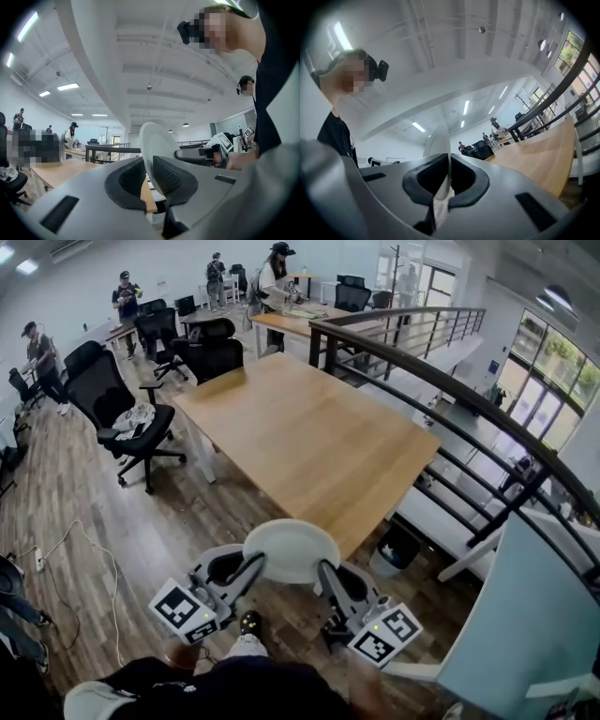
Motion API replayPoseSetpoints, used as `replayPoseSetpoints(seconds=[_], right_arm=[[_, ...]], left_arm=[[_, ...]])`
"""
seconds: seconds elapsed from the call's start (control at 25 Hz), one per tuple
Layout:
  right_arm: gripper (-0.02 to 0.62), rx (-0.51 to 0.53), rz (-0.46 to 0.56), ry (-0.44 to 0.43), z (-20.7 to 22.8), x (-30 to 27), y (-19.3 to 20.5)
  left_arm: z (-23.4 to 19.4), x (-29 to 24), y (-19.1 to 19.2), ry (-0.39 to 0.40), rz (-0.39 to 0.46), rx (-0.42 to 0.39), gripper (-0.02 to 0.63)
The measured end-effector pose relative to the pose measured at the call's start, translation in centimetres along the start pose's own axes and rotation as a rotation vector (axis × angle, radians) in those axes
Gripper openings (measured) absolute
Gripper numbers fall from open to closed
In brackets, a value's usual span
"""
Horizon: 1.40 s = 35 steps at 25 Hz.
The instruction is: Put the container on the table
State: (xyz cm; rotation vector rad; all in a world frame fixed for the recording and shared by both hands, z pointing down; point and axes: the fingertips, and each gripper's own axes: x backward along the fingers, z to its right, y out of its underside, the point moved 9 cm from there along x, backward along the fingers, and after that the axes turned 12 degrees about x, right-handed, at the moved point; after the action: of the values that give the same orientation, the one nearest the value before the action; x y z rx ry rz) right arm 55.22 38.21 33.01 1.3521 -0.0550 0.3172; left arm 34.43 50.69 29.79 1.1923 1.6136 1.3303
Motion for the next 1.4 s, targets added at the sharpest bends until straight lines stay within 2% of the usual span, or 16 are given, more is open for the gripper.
replayPoseSetpoints(seconds=[0.4, 0.92, 1.4], right_arm=[[0.021, 0.027, 0.012, 0.043, 1.3, -5.6, 0.2], [0.021, 0.030, -0.024, 0.053, 2.8, -12.3, 2.0], [0.021, 0.027, -0.030, 0.079, 4.0, -16.7, 2.9]], left_arm=[[-6.1, -1.3, -2.0, 0.046, 0.010, -0.018, 0.058], [-13.4, -1.5, -2.2, 0.037, -0.005, 0.009, 0.058], [-18.2, -2.2, -3.2, 0.065, 0.007, 0.003, 0.058]])
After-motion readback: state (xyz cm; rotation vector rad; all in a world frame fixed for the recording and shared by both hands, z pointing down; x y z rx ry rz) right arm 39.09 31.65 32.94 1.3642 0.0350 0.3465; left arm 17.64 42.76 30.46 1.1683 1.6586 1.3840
